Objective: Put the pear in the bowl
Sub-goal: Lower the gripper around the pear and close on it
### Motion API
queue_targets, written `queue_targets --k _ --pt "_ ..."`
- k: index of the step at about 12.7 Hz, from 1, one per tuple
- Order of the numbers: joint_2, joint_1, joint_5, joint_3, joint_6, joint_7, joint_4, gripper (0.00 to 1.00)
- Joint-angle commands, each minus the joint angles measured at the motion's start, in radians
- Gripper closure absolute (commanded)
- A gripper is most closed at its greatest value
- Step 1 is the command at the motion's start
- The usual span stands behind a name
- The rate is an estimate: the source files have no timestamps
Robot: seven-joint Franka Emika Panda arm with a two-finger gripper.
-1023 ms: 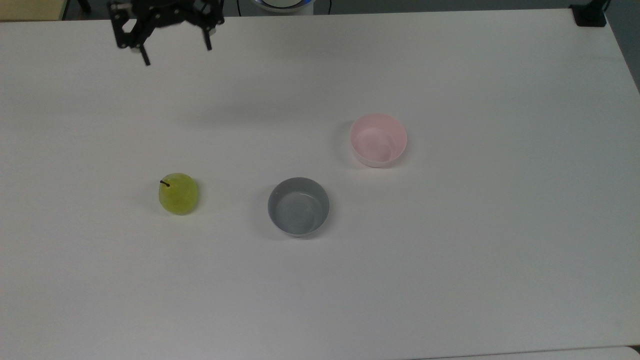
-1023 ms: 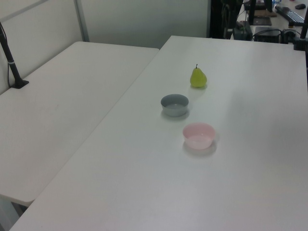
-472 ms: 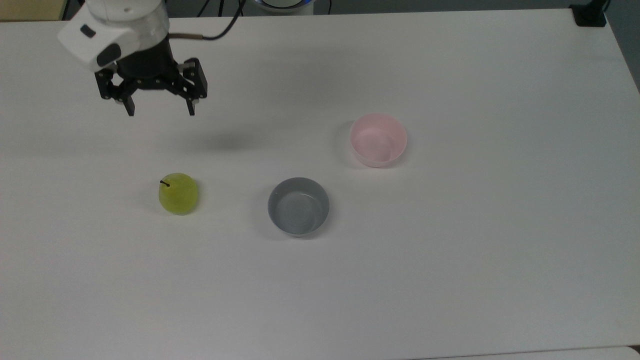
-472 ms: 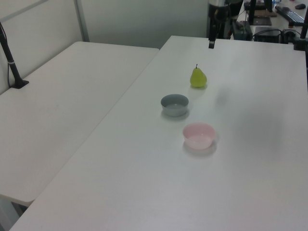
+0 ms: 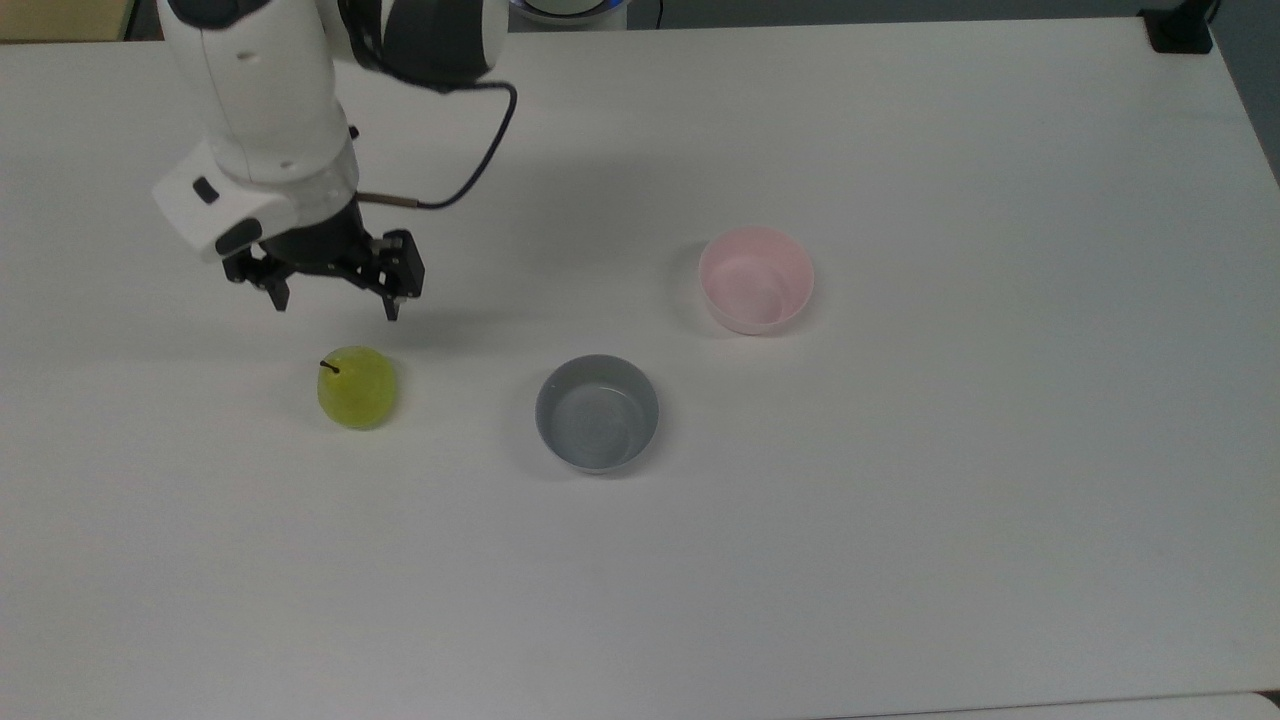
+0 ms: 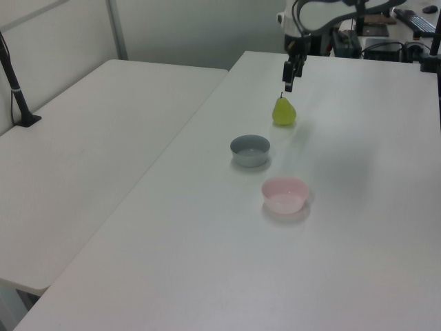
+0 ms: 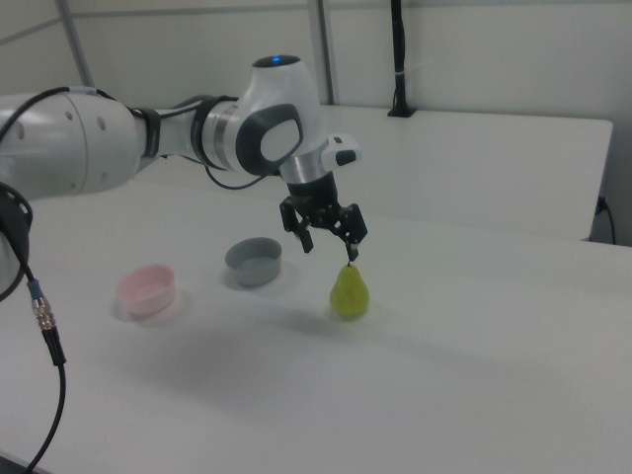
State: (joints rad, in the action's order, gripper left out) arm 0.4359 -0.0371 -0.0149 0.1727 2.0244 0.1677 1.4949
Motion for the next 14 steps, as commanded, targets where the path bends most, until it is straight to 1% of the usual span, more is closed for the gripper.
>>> queue_targets --k 1,5,10,12,13,14 --pt "0.064 0.008 0.003 0.014 0.052 -0.027 -0.031 0.0" --pt "0.124 0.008 0.001 0.014 0.108 -0.03 -0.028 0.0" --pt "0.156 0.008 -0.007 0.014 0.166 -0.025 -0.022 0.0" --pt "0.162 0.008 -0.011 0.014 0.178 -0.023 -0.015 0.55" --pt "0.162 0.008 -0.011 0.014 0.178 -0.025 -0.015 0.75" --pt "0.162 0.009 -0.011 0.014 0.178 -0.027 -0.015 0.83"
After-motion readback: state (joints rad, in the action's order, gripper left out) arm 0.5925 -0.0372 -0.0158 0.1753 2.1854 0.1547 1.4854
